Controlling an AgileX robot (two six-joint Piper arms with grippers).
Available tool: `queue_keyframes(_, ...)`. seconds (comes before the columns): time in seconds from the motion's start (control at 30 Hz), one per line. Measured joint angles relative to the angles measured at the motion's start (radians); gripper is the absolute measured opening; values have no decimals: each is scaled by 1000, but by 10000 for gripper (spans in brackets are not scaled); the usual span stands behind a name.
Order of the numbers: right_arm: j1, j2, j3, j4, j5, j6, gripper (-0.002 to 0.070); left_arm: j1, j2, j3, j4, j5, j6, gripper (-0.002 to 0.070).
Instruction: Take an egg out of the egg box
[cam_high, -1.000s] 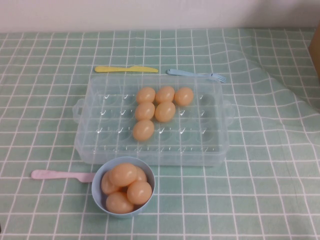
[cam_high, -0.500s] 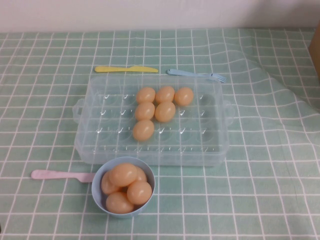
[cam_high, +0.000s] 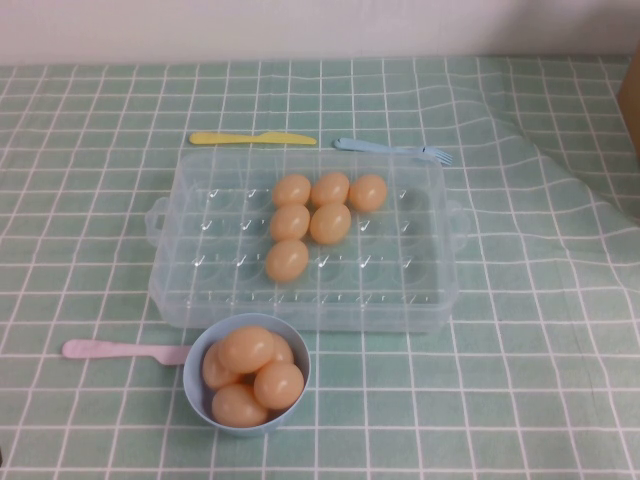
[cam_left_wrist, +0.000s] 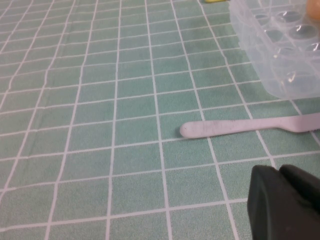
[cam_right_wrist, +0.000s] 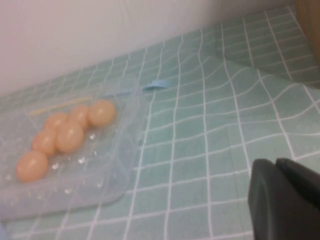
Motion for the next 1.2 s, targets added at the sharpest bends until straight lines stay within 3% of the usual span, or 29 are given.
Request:
queue_keyframes(0.23, 0, 0, 0, 208, -103, 0, -17, 0, 0, 0, 0, 0, 0, -3)
queue_keyframes(0.67, 0, 0, -6, 286, -138, 0, -17, 0, 0, 0, 0, 0, 0, -3)
queue_keyframes(0.87, 0, 161, -199, 264, 78, 0, -17, 0, 0, 0, 0, 0, 0, -3)
queue_keyframes(1.2, 0, 670, -561, 17, 538, -17, -17, 0, 0, 0, 0, 0, 0, -3)
